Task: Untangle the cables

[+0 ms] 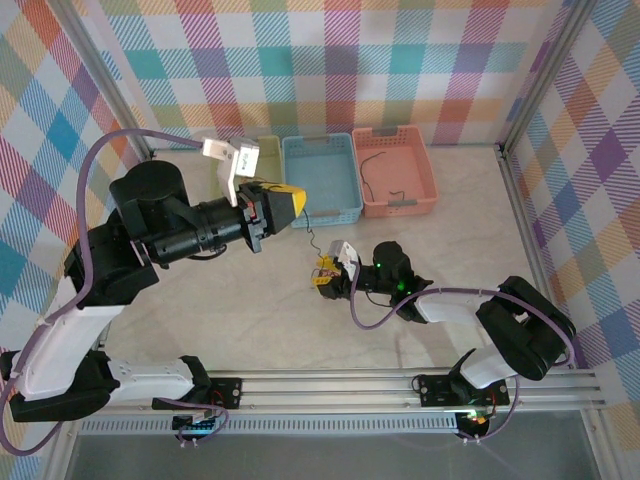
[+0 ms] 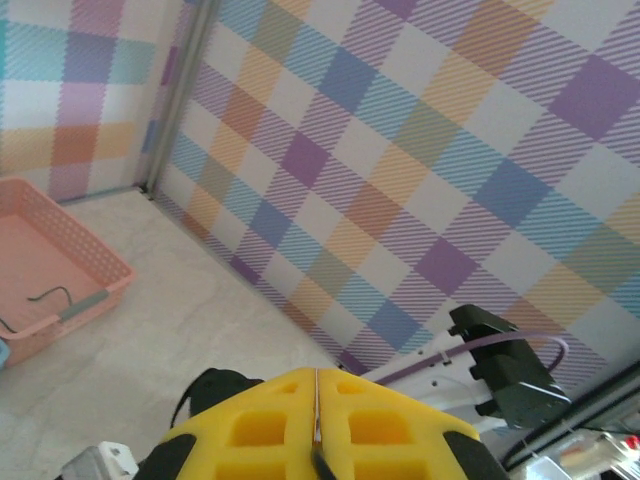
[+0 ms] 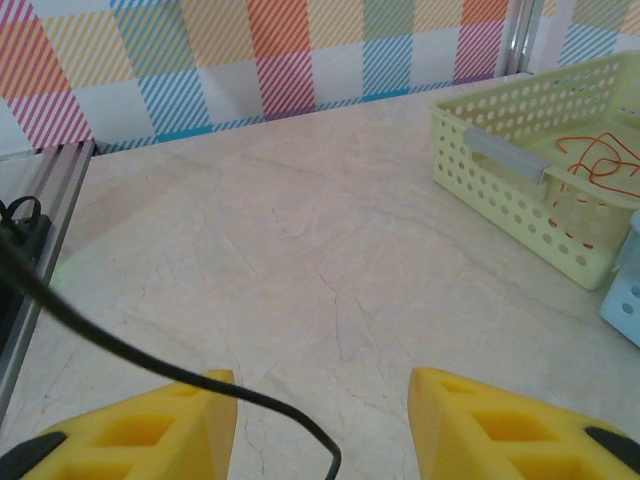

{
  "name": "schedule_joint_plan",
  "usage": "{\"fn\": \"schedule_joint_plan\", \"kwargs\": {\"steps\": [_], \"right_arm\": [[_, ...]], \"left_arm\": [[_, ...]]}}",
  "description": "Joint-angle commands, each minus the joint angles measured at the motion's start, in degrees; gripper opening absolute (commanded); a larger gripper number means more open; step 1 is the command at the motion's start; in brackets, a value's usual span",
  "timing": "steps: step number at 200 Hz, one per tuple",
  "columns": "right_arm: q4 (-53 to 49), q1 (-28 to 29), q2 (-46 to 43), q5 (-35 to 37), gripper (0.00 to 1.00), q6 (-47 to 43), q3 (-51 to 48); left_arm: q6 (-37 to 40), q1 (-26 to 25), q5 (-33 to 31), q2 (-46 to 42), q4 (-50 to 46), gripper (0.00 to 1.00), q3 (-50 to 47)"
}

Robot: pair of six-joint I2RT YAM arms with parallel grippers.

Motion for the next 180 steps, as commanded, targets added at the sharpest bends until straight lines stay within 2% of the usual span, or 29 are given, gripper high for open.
{"fn": "schedule_joint_plan", "kwargs": {"steps": [1,23,49,67,83,88,99,117,131,149,161,180], "right_arm": [[2.62,0.29,0.22,0.51,0.45,-0.43,-0.25],[2.84,0.29,-0.09,1.08,0.36,-0.3,-0.42],[3.28,0.28,-0.79,3.7,0.12,0.17,-1.01],[4.01,0.28,-1.32,5.86,0.0,0.35,-1.59],[4.24,0.23,-1.85,8.32,0.0,0.37,-2.09],[4.3,0.2,-1.99,9.15,0.0,0.35,-2.27],[4.33,0.19,-2.42,10.89,0.0,0.35,-2.52],[3.58,0.2,-2.8,14.51,0.0,0.35,-2.76],[2.8,0.18,-2.84,16.59,0.0,0.26,-2.54],[2.71,0.19,-2.8,17.13,0.0,0.28,-2.52],[2.42,0.2,-2.67,17.13,0.0,0.26,-2.3],[2.09,0.2,-2.49,16.57,0.0,0.26,-2.1]], "left_arm": [[-0.96,-0.19,4.16,0.49,1.55,0.0,1.33],[-1.16,-0.18,3.97,-0.25,2.16,0.0,-0.74],[-1.41,-0.2,1.69,-2.44,2.98,0.0,-3.85],[-1.27,-0.2,0.65,-4.94,3.6,0.0,-7.48],[-0.72,-0.24,-1.93,-8.8,4.7,0.0,-13.24],[-0.5,-0.2,-3.64,-10.23,4.6,0.05,-15.06],[0.31,-0.2,-9.06,-13.78,2.92,0.28,-19.58],[-0.07,-0.2,-23.72,-20.92,-0.78,0.61,-28.28],[-2.61,-0.19,-35.86,-27.43,-4.08,0.82,-34.51],[-4.83,-0.22,-45.02,-34.79,-6.72,0.95,-40.21],[-5.98,-0.24,-49.06,-38.6,-7.63,0.96,-42.08],[-5.17,-0.17,-50.72,-41.07,-6.17,0.96,-43.8]]}}
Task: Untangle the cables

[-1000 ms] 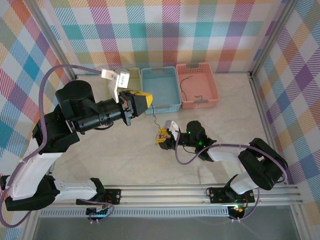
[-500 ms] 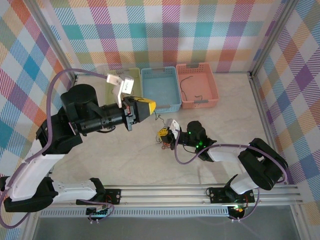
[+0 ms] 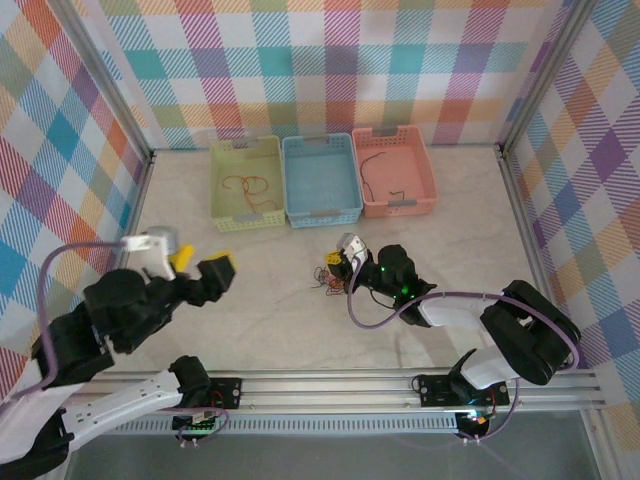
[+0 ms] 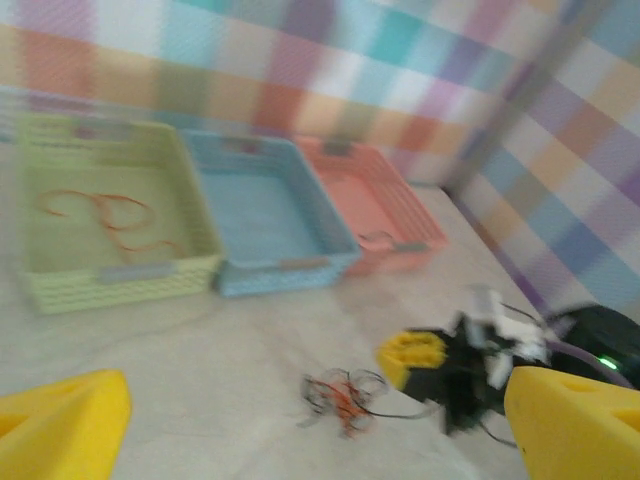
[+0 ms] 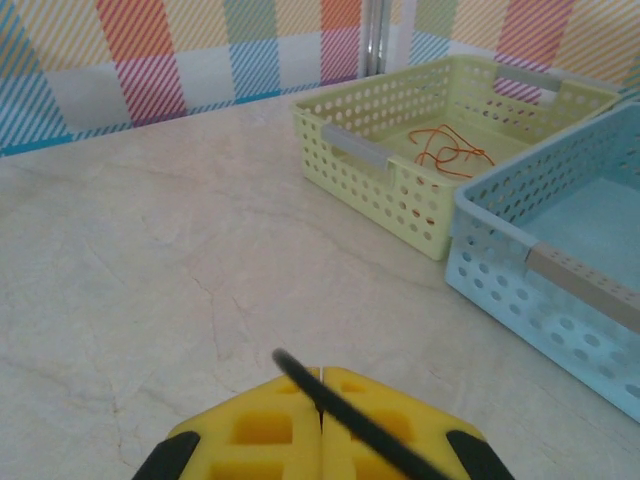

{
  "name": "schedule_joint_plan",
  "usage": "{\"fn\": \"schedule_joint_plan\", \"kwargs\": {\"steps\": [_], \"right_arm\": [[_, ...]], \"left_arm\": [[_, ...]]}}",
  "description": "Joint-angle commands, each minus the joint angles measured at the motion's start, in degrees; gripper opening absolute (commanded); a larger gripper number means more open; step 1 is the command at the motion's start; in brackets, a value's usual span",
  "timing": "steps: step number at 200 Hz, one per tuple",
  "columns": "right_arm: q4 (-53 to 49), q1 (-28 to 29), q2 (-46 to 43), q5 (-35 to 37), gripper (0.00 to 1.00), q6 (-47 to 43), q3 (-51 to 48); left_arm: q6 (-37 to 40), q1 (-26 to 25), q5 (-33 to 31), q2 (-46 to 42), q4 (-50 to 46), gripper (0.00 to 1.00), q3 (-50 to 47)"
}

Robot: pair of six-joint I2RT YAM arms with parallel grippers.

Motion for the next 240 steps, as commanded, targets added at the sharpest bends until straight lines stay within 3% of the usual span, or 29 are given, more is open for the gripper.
{"fn": "schedule_joint_plan", "kwargs": {"steps": [1,21,48,95,130,163,195,240], "right_arm": [[0.24,0.2,-0.57,0.59,0.0,0.04,0.24],[-0.11,0.2,-0.46,-0.17,0.0,0.04,0.44],[0.95,0.2,-0.71,-2.23,0.0,0.04,0.08],[1.69,0.2,-0.98,-3.73,0.0,0.13,-0.22],[1.14,0.19,-0.73,-3.79,0.0,0.13,0.04],[1.03,0.2,-0.81,-4.23,0.0,0.13,0.16],[0.94,0.19,-0.81,-4.41,0.0,0.13,0.11],[0.9,0.13,-0.72,-4.76,0.0,0.13,0.27]], "left_arm": [[-1.14,-0.23,-10.74,-2.25,0.51,0.95,-1.87],[1.42,-0.19,-2.87,0.7,4.28,0.95,-2.78],[2.97,-0.19,13.81,10.92,9.87,0.95,-3.46],[-0.45,0.11,20.49,21.81,20.64,0.84,-10.71],[0.74,0.16,34.86,25.53,29.81,0.84,-14.09],[1.39,0.15,38.05,28.71,32.98,0.84,-14.45],[1.49,0.15,43.89,31.57,38.24,0.78,-14.83],[2.24,0.16,45.3,35.2,41.77,0.74,-15.16]]}}
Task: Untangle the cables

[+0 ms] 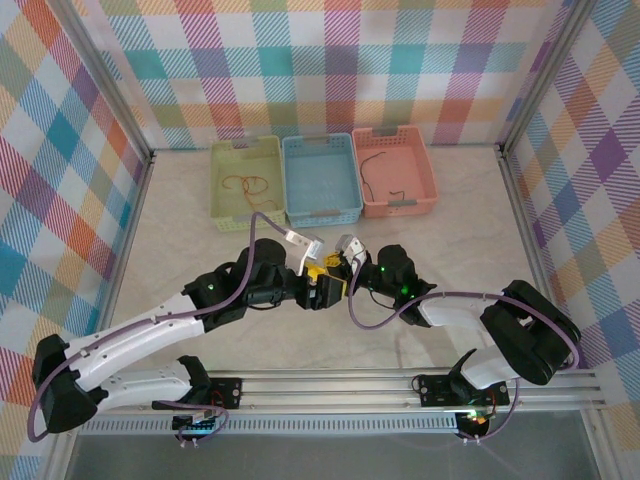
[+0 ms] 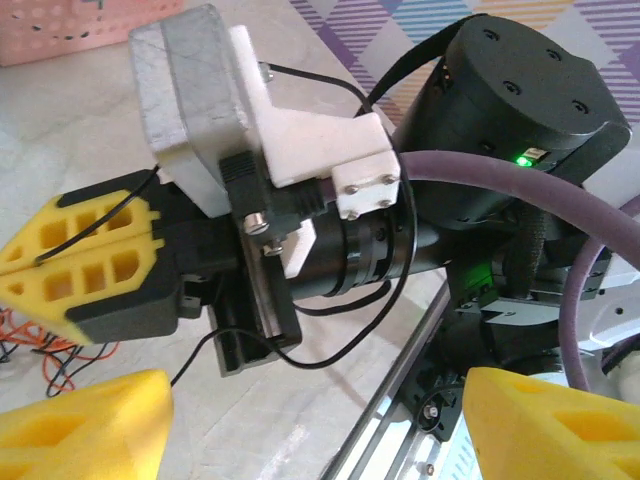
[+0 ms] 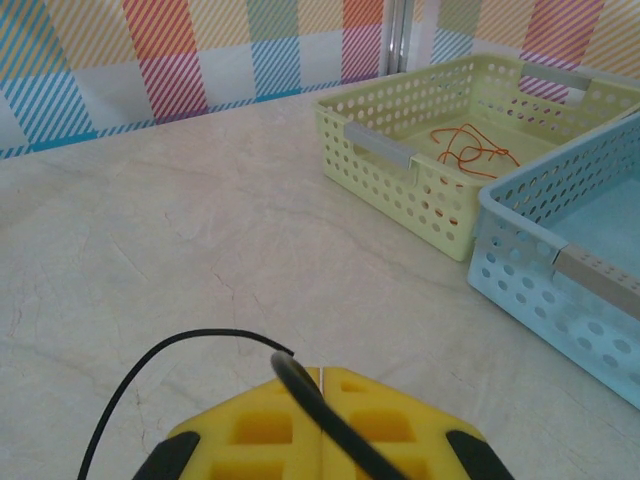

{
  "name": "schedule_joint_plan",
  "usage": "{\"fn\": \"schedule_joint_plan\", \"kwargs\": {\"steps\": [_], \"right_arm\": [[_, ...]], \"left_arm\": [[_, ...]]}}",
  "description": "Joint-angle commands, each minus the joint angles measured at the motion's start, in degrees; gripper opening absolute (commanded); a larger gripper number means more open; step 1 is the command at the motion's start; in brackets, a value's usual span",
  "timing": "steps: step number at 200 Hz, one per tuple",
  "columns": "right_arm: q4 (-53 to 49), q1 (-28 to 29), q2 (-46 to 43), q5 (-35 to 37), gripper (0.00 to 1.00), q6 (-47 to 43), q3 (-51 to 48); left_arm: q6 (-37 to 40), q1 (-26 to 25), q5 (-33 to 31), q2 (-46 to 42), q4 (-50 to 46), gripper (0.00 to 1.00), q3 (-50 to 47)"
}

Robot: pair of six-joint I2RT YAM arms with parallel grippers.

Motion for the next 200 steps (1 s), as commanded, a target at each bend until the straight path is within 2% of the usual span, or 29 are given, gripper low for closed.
{"fn": "schedule_joint_plan", "kwargs": {"steps": [1,41,65,84,123,185,200], "right_arm": [[1.12,0.16,-0.76,-1.5,0.0,0.13,0.27],[0.94,0.2,-0.71,-1.63,0.0,0.13,0.35],[0.79,0.2,-0.63,-1.8,0.0,0.13,0.44],[0.79,0.19,-0.63,-1.79,0.0,0.13,0.44],[0.61,0.19,-0.59,-1.65,0.0,0.13,0.5],[0.26,0.18,-0.39,-2.4,0.0,0.13,0.71],[0.15,0.18,-0.37,-2.77,0.0,0.13,0.75]], "left_arm": [[1.3,0.12,2.95,2.5,4.34,0.73,0.04],[2.05,0.11,3.19,6.42,5.6,0.71,1.54],[2.48,0.11,2.92,7.91,5.32,0.63,2.75],[2.51,0.11,2.6,8.22,5.23,0.48,3.19],[2.24,0.09,-0.71,5.08,5.38,0.0,2.51],[2.21,0.77,-11.56,-1.06,0.13,0.0,7.03],[0.58,1.26,-16.78,-1.19,-2.64,0.0,8.66]]}}
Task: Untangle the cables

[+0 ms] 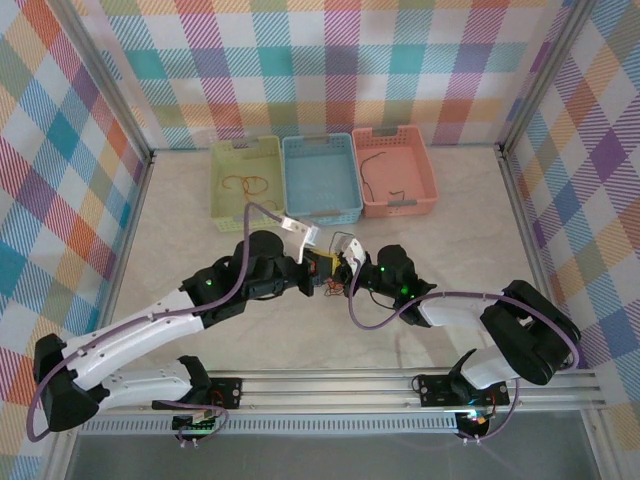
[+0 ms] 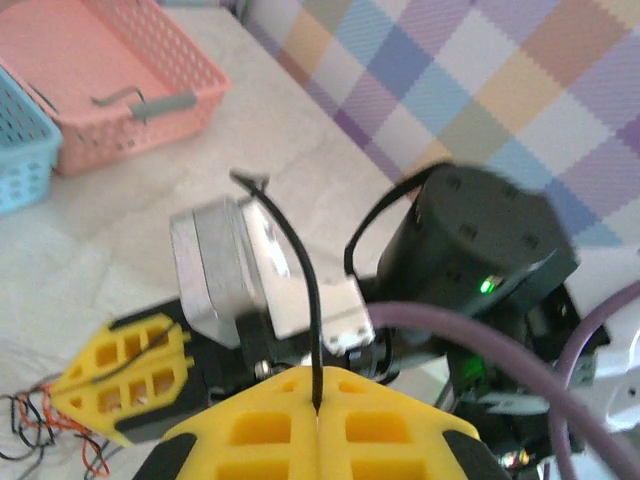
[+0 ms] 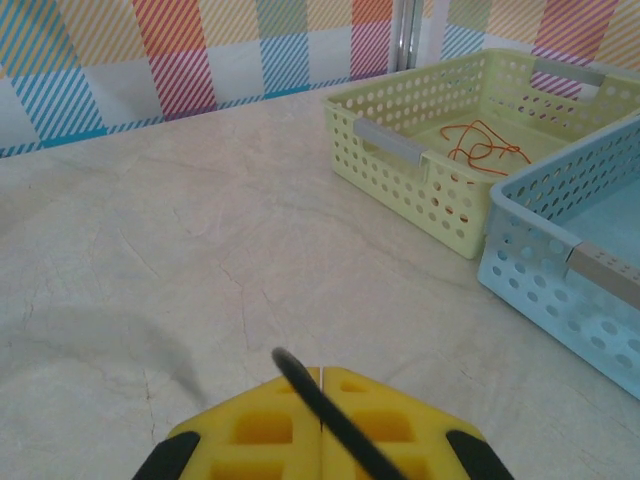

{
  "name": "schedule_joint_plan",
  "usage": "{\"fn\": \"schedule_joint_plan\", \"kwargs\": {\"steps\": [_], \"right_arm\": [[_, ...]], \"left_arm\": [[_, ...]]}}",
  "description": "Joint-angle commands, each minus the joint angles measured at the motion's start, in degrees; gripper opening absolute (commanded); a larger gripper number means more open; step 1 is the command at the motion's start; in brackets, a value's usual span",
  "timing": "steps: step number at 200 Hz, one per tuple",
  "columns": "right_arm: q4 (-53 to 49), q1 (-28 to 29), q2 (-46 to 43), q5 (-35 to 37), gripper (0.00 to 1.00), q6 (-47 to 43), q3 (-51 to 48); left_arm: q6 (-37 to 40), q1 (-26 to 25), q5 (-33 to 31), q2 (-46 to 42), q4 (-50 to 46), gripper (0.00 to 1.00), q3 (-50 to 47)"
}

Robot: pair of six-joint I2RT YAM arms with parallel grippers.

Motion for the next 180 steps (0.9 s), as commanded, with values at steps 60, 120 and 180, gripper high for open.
{"fn": "schedule_joint_plan", "kwargs": {"steps": [60,120,180], "right_arm": [[1.29,0.17,-0.99,-0.08,0.0,0.13,0.14],[1.65,0.2,-1.33,0.45,0.0,0.13,-0.23],[4.54,0.2,-1.91,-0.1,0.0,0.13,-1.47]], "left_arm": [[-6.58,3.38,-27.93,-10.21,-23.82,0.0,0.33],[-13.77,3.51,-26.22,-21.36,-33.04,0.8,-8.99],[-8.8,3.54,-17.73,-22.34,-21.68,0.8,-13.92]]}}
